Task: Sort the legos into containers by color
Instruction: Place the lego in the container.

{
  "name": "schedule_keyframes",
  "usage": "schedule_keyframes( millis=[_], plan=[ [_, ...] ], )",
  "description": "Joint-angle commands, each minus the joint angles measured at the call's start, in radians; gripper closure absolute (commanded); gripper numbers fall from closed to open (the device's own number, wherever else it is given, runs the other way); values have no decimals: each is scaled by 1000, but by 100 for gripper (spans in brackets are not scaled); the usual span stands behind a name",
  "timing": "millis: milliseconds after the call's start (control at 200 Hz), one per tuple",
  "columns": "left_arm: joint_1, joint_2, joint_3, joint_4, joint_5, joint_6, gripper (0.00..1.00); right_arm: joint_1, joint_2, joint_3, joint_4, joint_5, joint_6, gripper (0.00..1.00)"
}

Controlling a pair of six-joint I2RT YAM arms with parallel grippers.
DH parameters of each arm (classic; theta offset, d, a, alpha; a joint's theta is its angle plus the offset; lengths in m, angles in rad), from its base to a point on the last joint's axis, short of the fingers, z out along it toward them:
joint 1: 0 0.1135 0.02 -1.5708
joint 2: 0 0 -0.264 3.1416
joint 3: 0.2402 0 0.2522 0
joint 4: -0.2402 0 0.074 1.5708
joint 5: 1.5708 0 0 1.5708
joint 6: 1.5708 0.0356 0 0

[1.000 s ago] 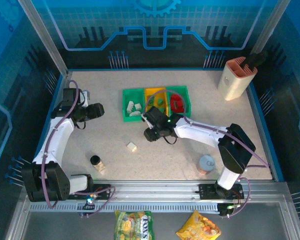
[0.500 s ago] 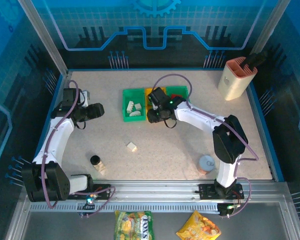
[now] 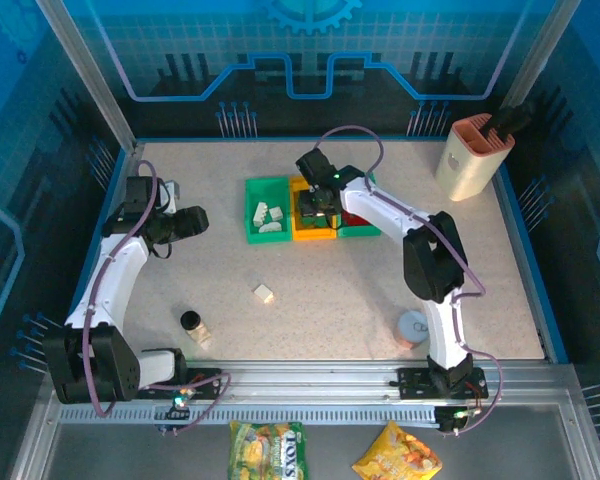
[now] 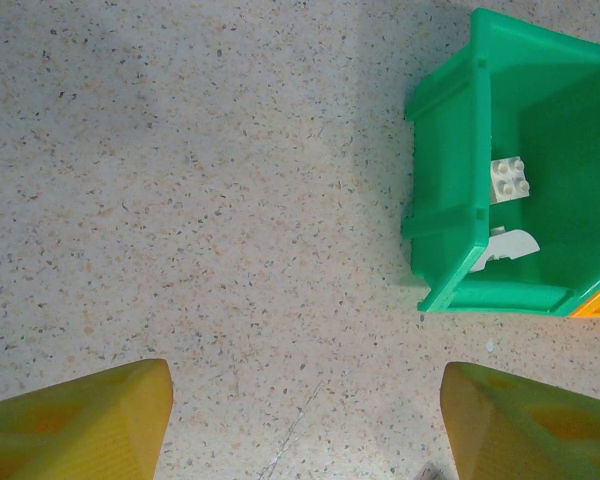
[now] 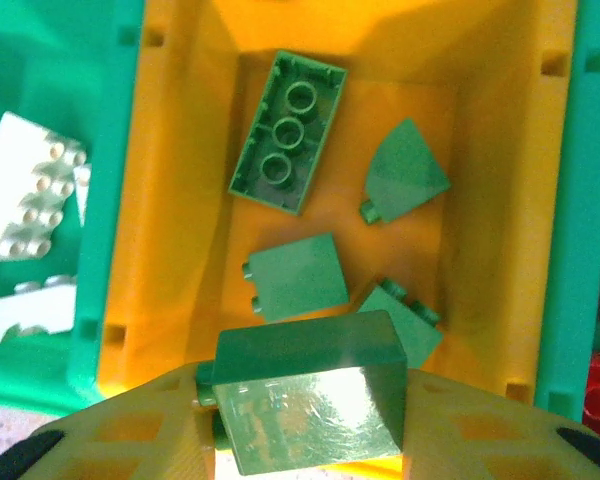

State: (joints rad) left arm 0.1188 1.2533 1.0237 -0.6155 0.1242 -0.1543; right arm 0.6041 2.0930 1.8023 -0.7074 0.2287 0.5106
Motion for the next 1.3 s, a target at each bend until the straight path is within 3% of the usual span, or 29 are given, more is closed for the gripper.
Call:
schedule_keyframes(
  millis=[0,320,950,1291],
  plan=[
    [12,-28,-10,-4,-1,15,28,-15,51,77,-52,18,29,56],
    [12,-25,-10,-4,3,15,28,-37,146,186,-38,-31,-7,54],
    [12,-22,-11,-4,0,16,28,-57,308,381,-27,105,-156,47],
    [12,-21,-13,-5,0,15,27,-43,267,382,-58,168,-169,43]
  ],
)
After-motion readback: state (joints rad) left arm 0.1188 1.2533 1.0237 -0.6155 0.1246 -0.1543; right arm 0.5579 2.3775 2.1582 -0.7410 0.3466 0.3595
